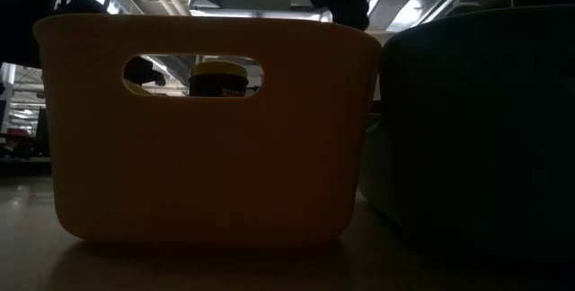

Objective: Sort spices by type
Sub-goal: Put the green seasoning bottle into the left transparent bin

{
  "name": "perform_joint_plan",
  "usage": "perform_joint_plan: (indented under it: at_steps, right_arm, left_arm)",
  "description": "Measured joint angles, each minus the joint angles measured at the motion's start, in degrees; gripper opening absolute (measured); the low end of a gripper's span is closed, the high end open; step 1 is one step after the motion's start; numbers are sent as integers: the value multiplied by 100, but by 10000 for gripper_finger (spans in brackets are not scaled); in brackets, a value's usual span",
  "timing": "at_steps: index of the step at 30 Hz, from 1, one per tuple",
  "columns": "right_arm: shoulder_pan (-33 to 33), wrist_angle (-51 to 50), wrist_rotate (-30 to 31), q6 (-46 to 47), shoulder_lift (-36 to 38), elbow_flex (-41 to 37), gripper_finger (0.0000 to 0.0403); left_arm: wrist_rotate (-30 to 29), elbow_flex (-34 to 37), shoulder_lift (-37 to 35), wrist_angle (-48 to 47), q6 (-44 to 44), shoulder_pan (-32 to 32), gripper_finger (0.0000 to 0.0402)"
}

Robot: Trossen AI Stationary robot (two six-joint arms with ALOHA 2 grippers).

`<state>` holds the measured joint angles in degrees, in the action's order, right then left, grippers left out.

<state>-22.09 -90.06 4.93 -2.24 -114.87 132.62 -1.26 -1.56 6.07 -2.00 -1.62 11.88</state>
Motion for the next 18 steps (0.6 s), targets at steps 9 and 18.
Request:
perform_joint_plan:
  at_steps: [9, 18]
  right_arm:
    - [346, 19, 226, 987, 893, -881, 309]
    - [1007, -4, 494, 3079, 2715, -3861, 309]
  left_arm:
    - [0, 0, -3, 0, 20, 0, 233]
    - [0, 0, -1, 0, -3, 0, 233]
